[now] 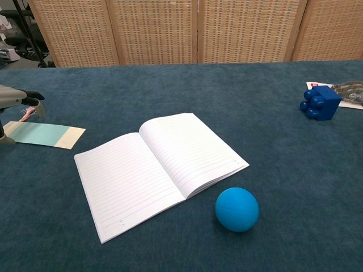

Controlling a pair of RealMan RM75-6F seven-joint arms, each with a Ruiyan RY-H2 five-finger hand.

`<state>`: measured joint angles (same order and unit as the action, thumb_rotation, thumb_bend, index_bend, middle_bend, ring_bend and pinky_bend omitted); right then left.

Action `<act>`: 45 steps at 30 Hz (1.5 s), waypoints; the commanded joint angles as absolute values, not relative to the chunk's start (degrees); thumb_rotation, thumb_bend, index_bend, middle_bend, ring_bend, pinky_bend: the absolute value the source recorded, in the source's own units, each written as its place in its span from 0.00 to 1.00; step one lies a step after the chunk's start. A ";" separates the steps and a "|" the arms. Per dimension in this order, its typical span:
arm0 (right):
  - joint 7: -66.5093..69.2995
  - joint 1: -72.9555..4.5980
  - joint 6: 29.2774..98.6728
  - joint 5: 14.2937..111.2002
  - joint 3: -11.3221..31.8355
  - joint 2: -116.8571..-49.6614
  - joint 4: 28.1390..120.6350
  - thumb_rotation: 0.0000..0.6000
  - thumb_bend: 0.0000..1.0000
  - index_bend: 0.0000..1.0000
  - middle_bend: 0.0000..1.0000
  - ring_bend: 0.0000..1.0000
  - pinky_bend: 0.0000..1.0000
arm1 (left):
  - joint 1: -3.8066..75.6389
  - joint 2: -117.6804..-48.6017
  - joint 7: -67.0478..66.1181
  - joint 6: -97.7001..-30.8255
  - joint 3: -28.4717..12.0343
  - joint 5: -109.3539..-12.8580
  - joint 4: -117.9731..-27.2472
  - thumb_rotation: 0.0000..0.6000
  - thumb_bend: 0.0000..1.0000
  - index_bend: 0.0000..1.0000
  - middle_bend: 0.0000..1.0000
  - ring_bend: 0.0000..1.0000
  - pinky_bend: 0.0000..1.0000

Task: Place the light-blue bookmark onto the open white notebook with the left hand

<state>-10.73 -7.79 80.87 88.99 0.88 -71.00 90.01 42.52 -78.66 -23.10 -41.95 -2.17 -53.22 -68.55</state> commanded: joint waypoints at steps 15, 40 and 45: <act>-10.70 -7.78 80.91 89.02 0.85 -70.98 90.10 1.00 0.09 0.00 0.00 0.00 0.00 | 42.35 -79.70 -22.58 -41.49 -2.33 -53.52 -67.21 1.00 0.21 0.27 0.00 0.00 0.00; -10.88 -7.84 80.81 89.19 0.70 -71.02 90.08 1.00 0.09 0.00 0.00 0.00 0.00 | 42.52 -80.96 -23.54 -41.24 -2.49 -52.96 -66.50 1.00 0.26 0.30 0.00 0.00 0.00; -10.84 -7.77 80.99 89.26 0.70 -70.96 90.13 1.00 0.09 0.00 0.00 0.00 0.00 | 42.50 -81.34 -23.78 -41.01 -2.43 -52.57 -65.88 1.00 0.26 0.31 0.00 0.00 0.00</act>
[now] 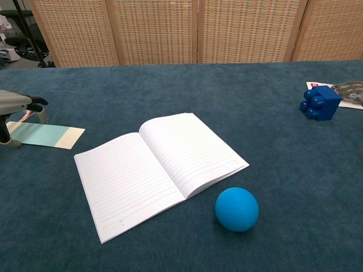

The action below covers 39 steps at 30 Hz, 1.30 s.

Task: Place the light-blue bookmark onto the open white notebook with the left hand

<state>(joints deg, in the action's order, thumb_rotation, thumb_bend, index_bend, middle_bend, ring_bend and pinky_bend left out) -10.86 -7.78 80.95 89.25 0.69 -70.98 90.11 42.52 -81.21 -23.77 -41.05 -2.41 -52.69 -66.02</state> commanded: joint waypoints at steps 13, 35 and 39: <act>-10.79 -7.73 81.05 89.26 0.70 -70.93 90.17 1.00 0.09 0.00 0.00 0.00 0.00 | 42.17 -81.40 -23.77 -41.86 -2.50 -53.32 -65.89 1.00 0.30 0.32 0.00 0.00 0.00; -10.37 -7.66 81.26 89.47 0.68 -70.64 90.41 1.00 0.09 0.00 0.00 0.00 0.00 | 42.30 -76.71 -25.89 -47.63 -3.78 -57.12 -76.98 1.00 0.30 0.32 0.00 0.00 0.00; -10.00 -7.46 81.80 89.55 0.79 -70.35 90.53 1.00 0.09 0.00 0.00 0.00 0.00 | 42.82 -76.48 -28.19 -49.30 -3.40 -59.23 -81.19 1.00 0.30 0.32 0.00 0.00 0.00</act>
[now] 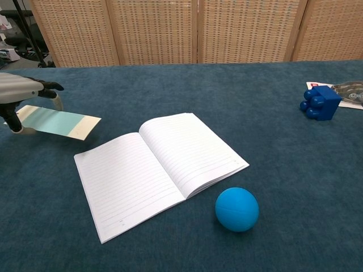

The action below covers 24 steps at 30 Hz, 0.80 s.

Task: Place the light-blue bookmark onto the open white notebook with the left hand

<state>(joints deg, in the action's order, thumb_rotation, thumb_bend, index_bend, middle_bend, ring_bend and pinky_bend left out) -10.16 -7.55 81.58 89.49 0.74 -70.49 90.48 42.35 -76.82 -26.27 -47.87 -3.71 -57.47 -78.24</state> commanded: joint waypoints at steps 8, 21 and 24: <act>-8.52 -7.20 82.47 89.67 0.95 -69.66 90.68 1.00 0.09 0.00 0.00 0.00 0.00 | 44.41 -76.55 -35.42 -53.11 -2.67 -63.86 -91.16 1.00 0.30 0.32 0.00 0.00 0.00; -6.09 -6.76 83.50 90.01 1.14 -68.56 90.86 1.00 0.09 0.00 0.00 0.00 0.00 | 46.58 -79.99 -45.41 -55.29 -1.93 -62.54 -96.90 1.00 0.30 0.32 0.00 0.00 0.00; -5.87 -6.73 83.57 89.98 1.19 -68.47 90.85 1.00 0.09 0.00 0.00 0.00 0.00 | 46.79 -80.57 -46.17 -55.31 -1.66 -62.41 -96.76 1.00 0.30 0.32 0.00 0.00 0.00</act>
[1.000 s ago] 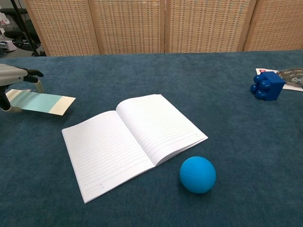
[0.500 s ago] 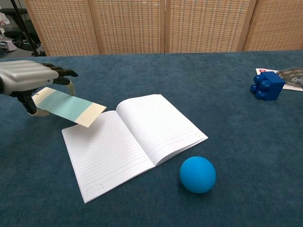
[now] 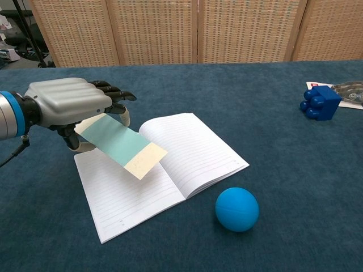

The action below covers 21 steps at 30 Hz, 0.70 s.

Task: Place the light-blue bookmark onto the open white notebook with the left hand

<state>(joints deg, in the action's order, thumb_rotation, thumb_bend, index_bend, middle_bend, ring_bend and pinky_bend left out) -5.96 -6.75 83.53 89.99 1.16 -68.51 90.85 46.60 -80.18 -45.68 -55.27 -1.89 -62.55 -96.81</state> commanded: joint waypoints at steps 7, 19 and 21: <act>-5.55 -6.70 83.64 90.01 1.25 -68.36 90.84 1.00 0.09 0.00 0.00 0.00 0.00 | 47.11 -82.19 -47.66 -55.52 -1.03 -61.99 -96.74 1.00 0.30 0.32 0.00 0.00 0.00; -4.96 -6.58 83.76 90.03 1.31 -68.13 90.85 1.00 0.09 0.00 0.00 0.00 0.00 | 47.60 -84.00 -46.32 -54.55 0.03 -64.08 -95.05 1.00 0.30 0.32 0.00 0.00 0.00; -4.88 -6.58 83.74 89.99 1.33 -68.09 90.85 1.00 0.09 0.00 0.00 0.00 0.00 | 47.70 -84.16 -46.13 -54.39 0.06 -64.26 -94.82 1.00 0.30 0.32 0.00 0.00 0.00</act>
<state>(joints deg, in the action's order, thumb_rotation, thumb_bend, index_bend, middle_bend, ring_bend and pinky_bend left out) -4.88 -6.58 83.74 89.99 1.33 -68.10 90.85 47.67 -84.14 -46.16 -54.42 0.05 -64.23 -94.85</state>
